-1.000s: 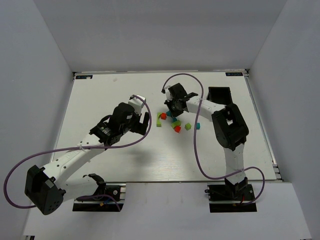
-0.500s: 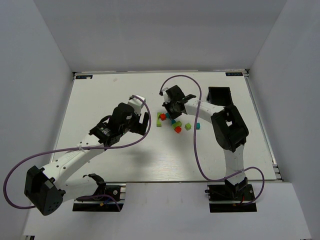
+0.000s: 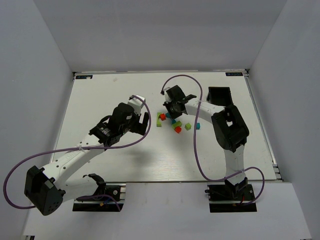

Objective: Build the wood block tower

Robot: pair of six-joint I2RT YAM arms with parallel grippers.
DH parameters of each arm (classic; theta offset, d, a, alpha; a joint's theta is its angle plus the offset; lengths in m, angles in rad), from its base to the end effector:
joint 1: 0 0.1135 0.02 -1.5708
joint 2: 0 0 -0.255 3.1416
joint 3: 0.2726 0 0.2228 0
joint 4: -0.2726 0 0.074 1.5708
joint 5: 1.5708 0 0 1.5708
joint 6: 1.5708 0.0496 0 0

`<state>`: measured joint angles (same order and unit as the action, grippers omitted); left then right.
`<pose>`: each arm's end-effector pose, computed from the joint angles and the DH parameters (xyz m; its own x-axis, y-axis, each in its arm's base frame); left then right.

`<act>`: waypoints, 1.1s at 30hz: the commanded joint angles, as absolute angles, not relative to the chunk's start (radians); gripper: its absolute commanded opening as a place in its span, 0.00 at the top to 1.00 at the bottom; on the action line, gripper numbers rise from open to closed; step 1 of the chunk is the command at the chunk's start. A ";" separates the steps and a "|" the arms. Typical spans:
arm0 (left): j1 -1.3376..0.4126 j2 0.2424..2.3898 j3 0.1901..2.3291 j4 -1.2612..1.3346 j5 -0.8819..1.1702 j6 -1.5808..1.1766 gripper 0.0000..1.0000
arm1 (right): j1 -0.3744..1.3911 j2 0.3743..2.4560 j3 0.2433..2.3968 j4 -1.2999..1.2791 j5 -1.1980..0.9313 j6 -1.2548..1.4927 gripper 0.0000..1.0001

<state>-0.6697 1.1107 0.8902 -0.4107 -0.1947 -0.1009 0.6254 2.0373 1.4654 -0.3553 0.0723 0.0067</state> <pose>0.1849 -0.1342 0.2812 -0.5093 0.2772 -0.8147 0.4375 0.8986 0.0323 0.3440 0.2440 0.1768 -0.6522 -0.4627 -0.6005 -0.5444 0.8371 -0.0538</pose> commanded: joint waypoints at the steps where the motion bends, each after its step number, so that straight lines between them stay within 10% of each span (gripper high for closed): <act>1: -0.667 1.083 0.884 -0.408 -0.201 -0.095 0.00 | 0.640 2.003 1.479 -0.333 0.081 0.074 1.00; 33: -0.667 1.092 0.884 -0.408 -0.201 -0.086 0.00 | 0.661 2.045 1.491 -0.279 0.110 0.354 1.00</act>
<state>-0.6697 1.1107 0.8902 -0.4107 -0.1947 -0.0933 0.6567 2.0373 1.4662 -0.3119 0.1246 0.3199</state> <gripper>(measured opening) 0.997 0.091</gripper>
